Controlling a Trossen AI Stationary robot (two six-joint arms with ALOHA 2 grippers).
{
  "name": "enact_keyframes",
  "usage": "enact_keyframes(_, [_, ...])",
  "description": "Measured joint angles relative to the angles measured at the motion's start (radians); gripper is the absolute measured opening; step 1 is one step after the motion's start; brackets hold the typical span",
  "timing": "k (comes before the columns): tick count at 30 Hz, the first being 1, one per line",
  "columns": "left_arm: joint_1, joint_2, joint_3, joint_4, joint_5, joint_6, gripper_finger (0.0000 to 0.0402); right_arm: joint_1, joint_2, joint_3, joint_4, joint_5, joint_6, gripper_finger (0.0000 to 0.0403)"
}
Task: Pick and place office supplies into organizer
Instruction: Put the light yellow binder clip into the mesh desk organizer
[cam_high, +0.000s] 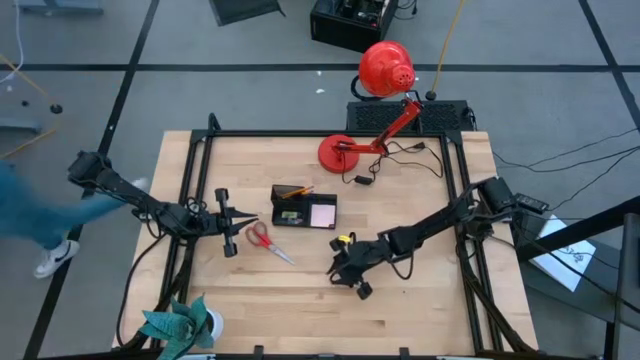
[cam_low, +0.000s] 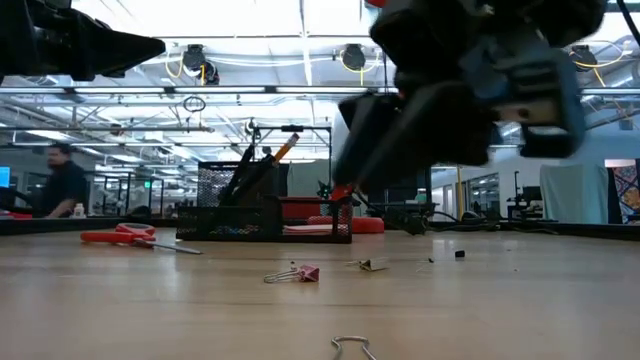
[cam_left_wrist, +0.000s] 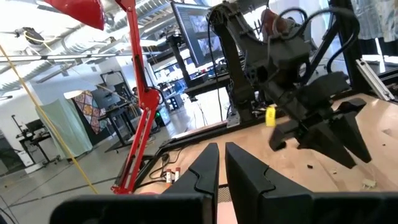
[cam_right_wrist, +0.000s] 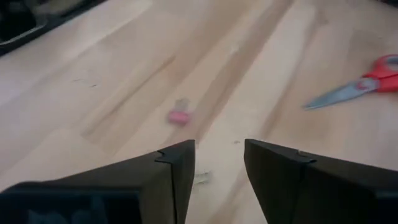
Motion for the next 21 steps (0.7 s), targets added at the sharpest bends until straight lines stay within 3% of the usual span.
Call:
enact_keyframes(4, [0.000, 0.000, 0.000, -0.002, -0.001, 0.002, 0.0035, 0.000, 0.001, -0.055, 0.059, -0.060, 0.035, 0.0130])
enact_keyframes(9, [0.000, 0.000, 0.000, -0.013, -0.002, 0.005, 0.0035, 0.018, 0.009, -0.068, 0.100, -0.061, 0.053, 0.0130])
enact_keyframes(21, [0.000, 0.000, 0.000, -0.016, -0.006, -0.003, 0.0035, 0.028, 0.176, -0.037, 0.179, -0.036, 0.059, 0.0130])
